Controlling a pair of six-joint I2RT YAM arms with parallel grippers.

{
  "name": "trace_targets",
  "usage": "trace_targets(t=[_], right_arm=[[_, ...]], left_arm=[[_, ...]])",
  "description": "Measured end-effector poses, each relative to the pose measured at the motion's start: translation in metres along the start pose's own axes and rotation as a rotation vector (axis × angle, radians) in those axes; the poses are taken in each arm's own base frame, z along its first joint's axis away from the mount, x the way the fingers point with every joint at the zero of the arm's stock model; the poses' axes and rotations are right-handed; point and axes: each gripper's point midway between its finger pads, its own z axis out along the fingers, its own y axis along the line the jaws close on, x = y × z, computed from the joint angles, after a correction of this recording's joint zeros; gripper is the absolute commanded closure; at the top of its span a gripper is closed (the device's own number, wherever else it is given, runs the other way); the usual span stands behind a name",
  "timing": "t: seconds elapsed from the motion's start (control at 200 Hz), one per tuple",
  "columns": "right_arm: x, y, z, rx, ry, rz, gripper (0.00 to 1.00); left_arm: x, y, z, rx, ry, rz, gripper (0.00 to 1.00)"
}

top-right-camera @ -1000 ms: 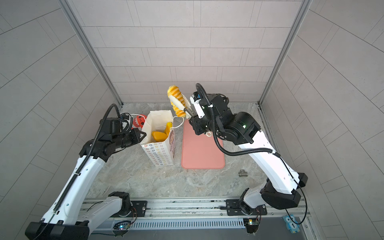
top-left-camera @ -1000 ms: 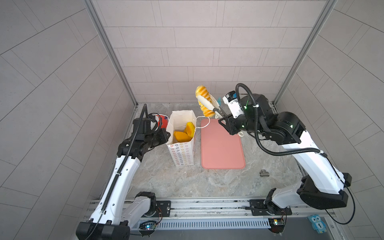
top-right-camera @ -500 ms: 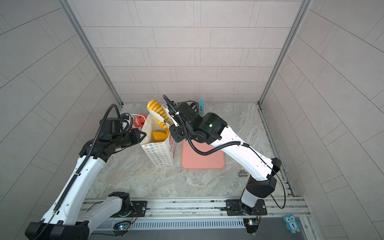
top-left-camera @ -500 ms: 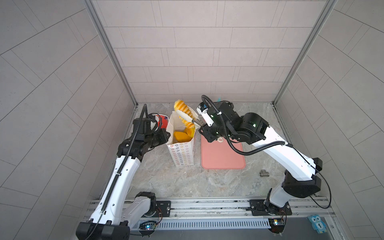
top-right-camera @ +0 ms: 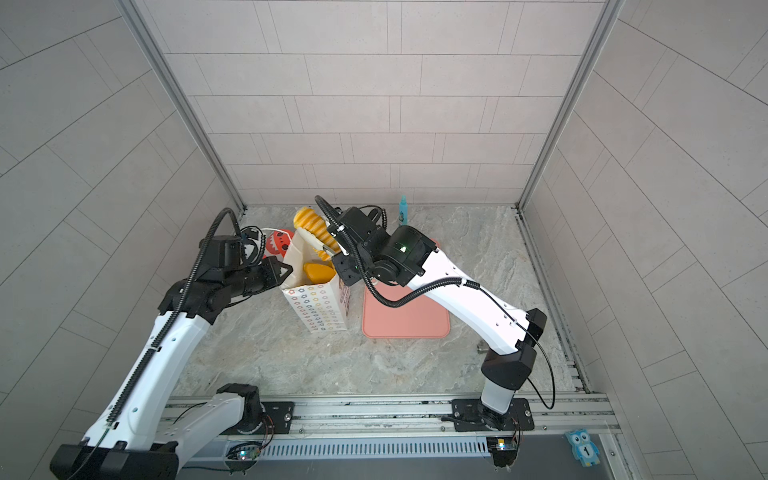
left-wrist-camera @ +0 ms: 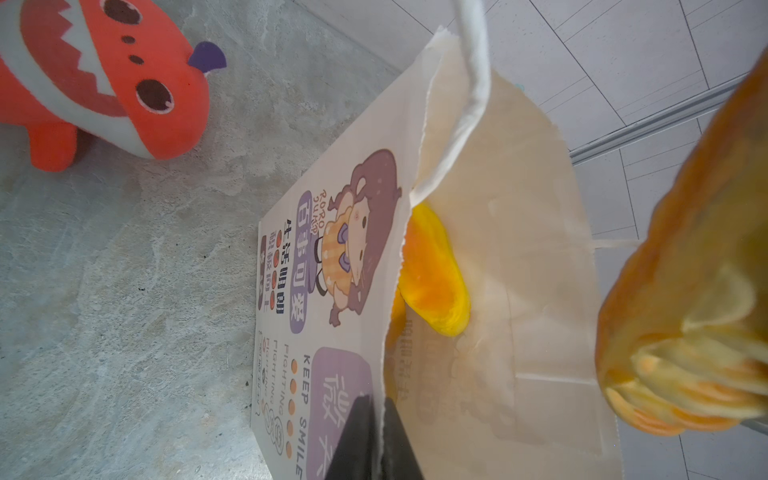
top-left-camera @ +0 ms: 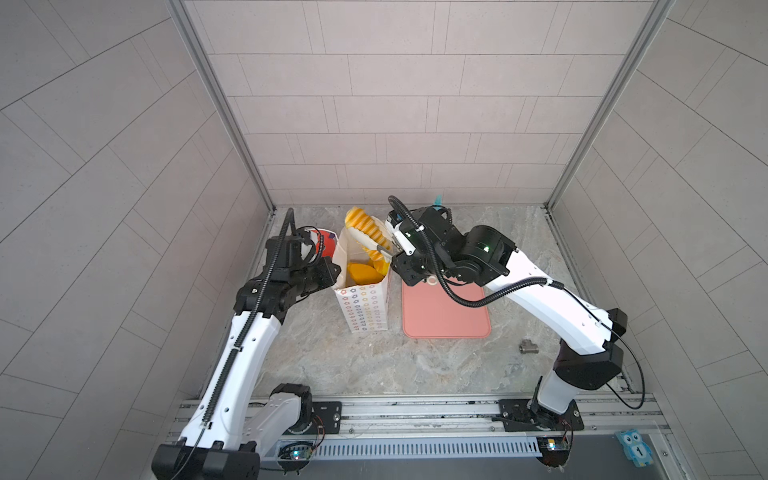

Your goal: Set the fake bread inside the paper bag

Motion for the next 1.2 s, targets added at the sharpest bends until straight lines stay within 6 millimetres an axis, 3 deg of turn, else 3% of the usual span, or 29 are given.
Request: trace_targets(t=[0.17,0.34,0.435,0.53,0.67,0.841,1.006,1.196], right_arm=[[-0.003,0.0,0.0,0.002,-0.011,0.001,0.43],[-0.005,-0.001,0.0,0.007,-0.021,0.003,0.42],[-0.006,-0.002,-0.001,0.011,-0.028,0.003,0.43],[-0.007,-0.003,-0.003,0.014,-0.034,0.001,0.43],[-0.011,-0.007,-0.013,0.027,-0.057,-0.006,0.44],[-0.017,-0.019,-0.033,0.055,-0.106,-0.012,0.44],[-0.024,-0.051,-0.061,0.104,-0.167,0.026,0.45],[-0.012,-0.118,-0.088,0.22,-0.204,0.13,0.46]], left_arm=[[-0.004,-0.004,-0.006,0.001,-0.008,0.004,0.87],[-0.009,-0.009,-0.011,0.008,-0.027,0.011,0.87],[-0.01,-0.01,-0.013,0.007,-0.028,0.011,0.82],[-0.013,-0.013,-0.017,0.012,-0.04,0.021,0.65],[-0.022,-0.023,-0.027,0.026,-0.067,0.041,0.21],[-0.034,-0.035,-0.044,0.032,-0.104,0.078,0.0],[-0.049,-0.043,-0.068,0.005,-0.172,0.125,0.0],[-0.069,-0.043,-0.095,-0.074,-0.277,0.152,0.0]])
